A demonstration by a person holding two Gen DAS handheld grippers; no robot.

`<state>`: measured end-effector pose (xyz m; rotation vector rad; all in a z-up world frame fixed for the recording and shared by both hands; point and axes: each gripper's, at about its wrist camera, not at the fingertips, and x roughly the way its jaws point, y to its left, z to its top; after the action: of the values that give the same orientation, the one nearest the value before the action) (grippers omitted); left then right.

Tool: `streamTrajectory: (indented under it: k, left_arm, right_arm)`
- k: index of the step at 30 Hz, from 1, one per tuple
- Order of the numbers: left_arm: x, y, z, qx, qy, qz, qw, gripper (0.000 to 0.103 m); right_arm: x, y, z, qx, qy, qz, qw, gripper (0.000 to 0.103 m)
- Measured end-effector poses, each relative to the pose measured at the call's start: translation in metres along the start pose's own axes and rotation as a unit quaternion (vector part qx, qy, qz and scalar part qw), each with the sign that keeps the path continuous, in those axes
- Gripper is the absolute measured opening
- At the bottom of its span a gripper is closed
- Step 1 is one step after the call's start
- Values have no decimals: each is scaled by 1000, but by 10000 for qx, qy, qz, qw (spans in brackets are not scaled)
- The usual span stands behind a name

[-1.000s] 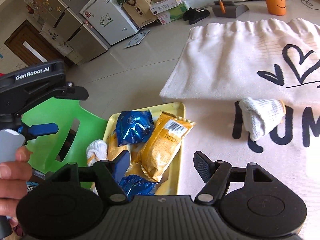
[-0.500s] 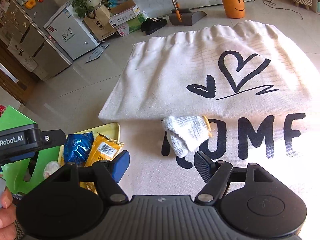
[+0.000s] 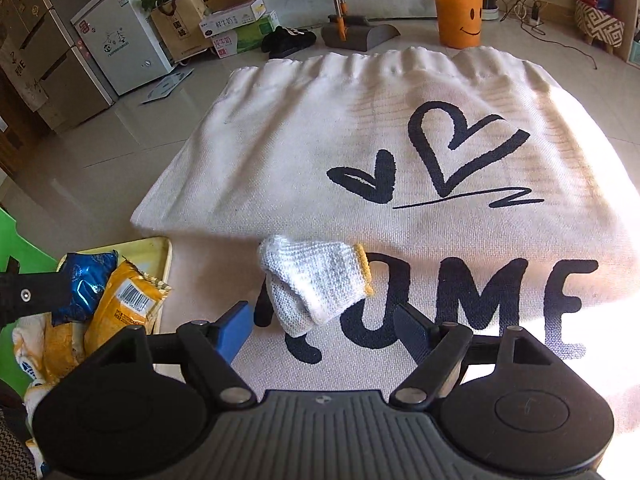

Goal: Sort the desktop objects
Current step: 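Move both tools back to the mat and lower the right tool onto a white glove, then close the right tool on the glove while the left tool closes on a blue foil pack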

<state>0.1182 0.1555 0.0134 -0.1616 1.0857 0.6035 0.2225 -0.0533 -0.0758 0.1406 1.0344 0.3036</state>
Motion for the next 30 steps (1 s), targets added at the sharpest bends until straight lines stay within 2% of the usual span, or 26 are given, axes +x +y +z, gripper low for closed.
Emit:
streamTrajectory:
  k: [4,7,11,15,21,26,30]
  left_arm:
    - [4,-3,0,6,29,-21,10000,102]
    - [7,-7,0,21,71,-30,10000,102]
    - [12,-13,-2,72,126,-40,9999,102]
    - [15,-20,-4,147,168,-35,9997,102]
    - [18,-30,-9,216,293,-274,9990,102]
    - [19,-48,-21,480,413,-446,9970,102]
    - [12,-67,-37,863,406,-671,9932,102]
  right_arm:
    - [11,1,2,-26,67,66,10000,79]
    - [19,1,2,-91,17,-50,9999,79]
    - [27,-6,1,99,31,32,9999,76]
    - [25,-8,0,241,33,351,9991,51]
    - [5,-21,-2,350,16,372,9987,47]
    - [-24,-53,-16,707,278,-265,9968,47]
    - [-51,-86,-38,1374,562,-385,9882,47]
